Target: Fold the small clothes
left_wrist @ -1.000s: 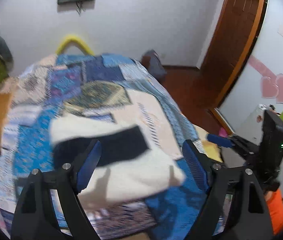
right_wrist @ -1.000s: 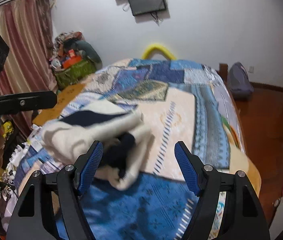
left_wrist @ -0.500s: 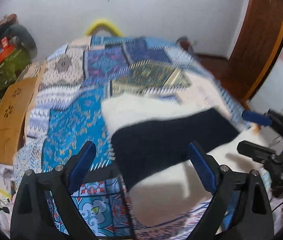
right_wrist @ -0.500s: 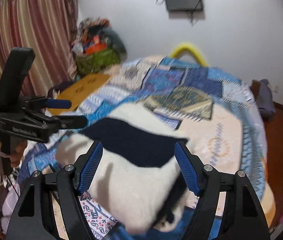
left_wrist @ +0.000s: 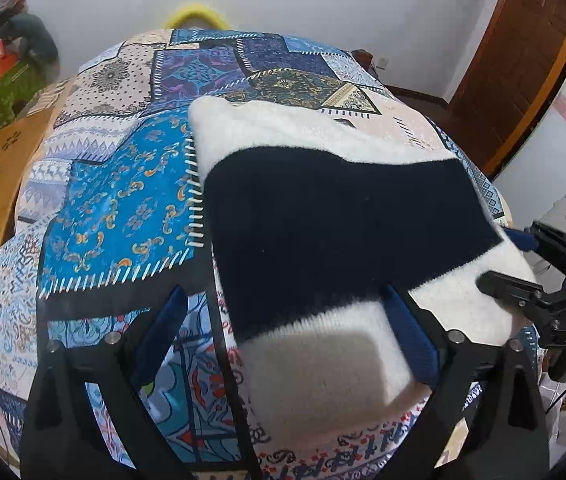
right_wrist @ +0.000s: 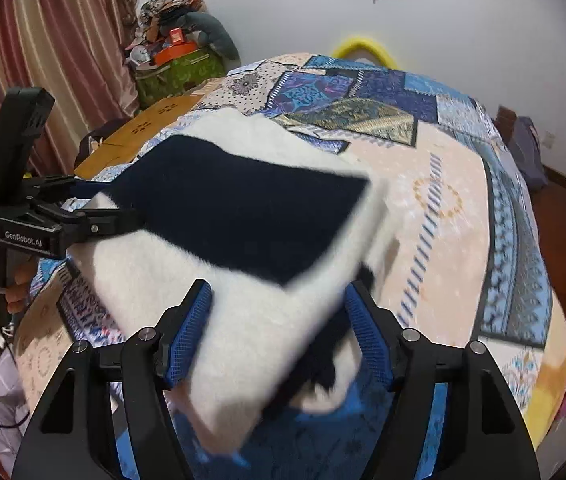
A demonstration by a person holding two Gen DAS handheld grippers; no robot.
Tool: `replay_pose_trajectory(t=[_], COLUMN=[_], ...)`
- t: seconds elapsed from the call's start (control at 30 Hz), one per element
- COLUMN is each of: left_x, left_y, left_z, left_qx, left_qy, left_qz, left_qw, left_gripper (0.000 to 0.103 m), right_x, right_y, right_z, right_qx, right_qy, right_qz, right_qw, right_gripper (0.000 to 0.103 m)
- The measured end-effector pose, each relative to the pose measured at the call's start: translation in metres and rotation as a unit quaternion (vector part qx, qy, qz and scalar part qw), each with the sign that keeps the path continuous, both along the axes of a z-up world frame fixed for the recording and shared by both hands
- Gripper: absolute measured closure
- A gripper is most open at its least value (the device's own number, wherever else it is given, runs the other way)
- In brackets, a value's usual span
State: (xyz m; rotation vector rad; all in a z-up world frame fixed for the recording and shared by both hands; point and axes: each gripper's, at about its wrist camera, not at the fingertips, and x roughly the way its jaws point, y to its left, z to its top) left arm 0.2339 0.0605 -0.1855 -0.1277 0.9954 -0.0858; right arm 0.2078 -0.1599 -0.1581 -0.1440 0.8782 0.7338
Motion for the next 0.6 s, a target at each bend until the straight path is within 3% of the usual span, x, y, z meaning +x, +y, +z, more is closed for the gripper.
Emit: replay_pose_trajectory(t=[0.17, 0.4, 0.53, 0.6], left_x=[-0.018, -0.048, -0.054, -0.051], left_y=[-0.004, 0.0, 0.009, 0.015], left_z=[0.009, 0.026, 0.04, 0.047], left_qx=[0.016, 0.041, 0.074, 0.064], left_qy=[-0.012, -0.023, -0.033, -0.041], left_qz=[-0.005, -0.023, -0.011, -0.005], left_qw=[0.9998, 0.9986, 0.9966, 0.9971], left_gripper=[0.005, 0.005, 0.005, 0.005], right_x=[-0.008, -0.02, -0.018, -0.012], right_y=[-0.016, -0.026, -0.034, -0.036], right_z=[-0.002, 0.006, 0.021, 0.029], right_qx=[0.02, 0.019, 0.028, 0.038], right_qy=[0.02, 0.011, -0.002, 0.002], right_qz=[-0.015, -0.021, -0.031, -0.038], right_qw=[0.999, 1.0, 0.999, 0.999], right_gripper=[0.036, 0.034, 0.025, 0.02])
